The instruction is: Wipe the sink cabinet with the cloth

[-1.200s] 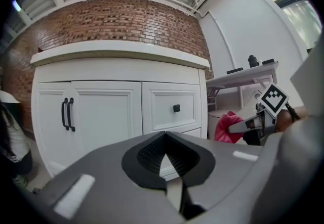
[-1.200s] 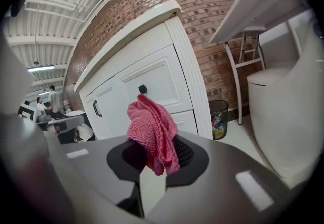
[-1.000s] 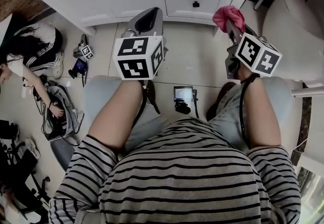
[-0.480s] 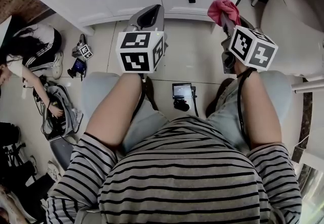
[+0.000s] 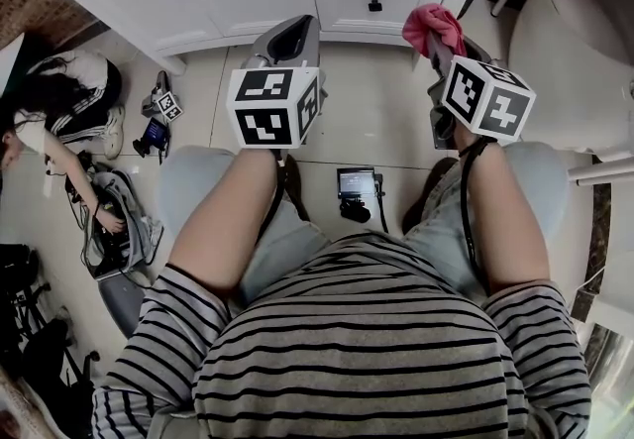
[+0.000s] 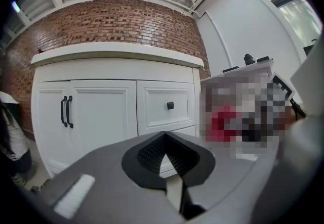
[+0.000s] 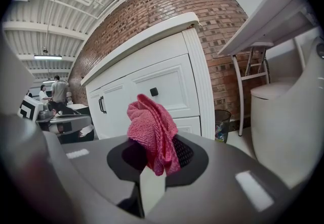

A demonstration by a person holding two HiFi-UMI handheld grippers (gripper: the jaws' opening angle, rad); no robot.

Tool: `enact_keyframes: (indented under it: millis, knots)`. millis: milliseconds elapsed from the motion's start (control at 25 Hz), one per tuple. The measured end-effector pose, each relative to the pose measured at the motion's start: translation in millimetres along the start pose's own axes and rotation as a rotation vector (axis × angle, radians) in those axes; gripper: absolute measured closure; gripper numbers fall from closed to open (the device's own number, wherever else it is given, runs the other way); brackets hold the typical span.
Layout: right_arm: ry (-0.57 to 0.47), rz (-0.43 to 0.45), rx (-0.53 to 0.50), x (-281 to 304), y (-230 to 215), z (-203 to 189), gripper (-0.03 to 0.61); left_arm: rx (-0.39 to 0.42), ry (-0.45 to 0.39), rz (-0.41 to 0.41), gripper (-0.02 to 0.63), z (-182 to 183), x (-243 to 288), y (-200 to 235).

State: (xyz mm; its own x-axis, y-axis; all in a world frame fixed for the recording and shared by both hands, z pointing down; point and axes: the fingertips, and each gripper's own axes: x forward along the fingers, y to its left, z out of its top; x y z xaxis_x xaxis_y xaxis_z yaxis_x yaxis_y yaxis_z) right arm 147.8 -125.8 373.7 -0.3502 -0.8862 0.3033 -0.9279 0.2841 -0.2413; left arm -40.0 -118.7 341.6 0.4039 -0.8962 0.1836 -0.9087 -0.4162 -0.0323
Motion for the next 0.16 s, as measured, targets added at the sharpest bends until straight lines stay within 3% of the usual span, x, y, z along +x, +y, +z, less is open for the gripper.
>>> enact_keyframes:
  millis: [160]
  knots:
    - [0.007,0.004,-0.003,1.3,1.7,-1.7,0.512,-0.005,-0.003,0.0,0.612,1.0,-1.0,1.0]
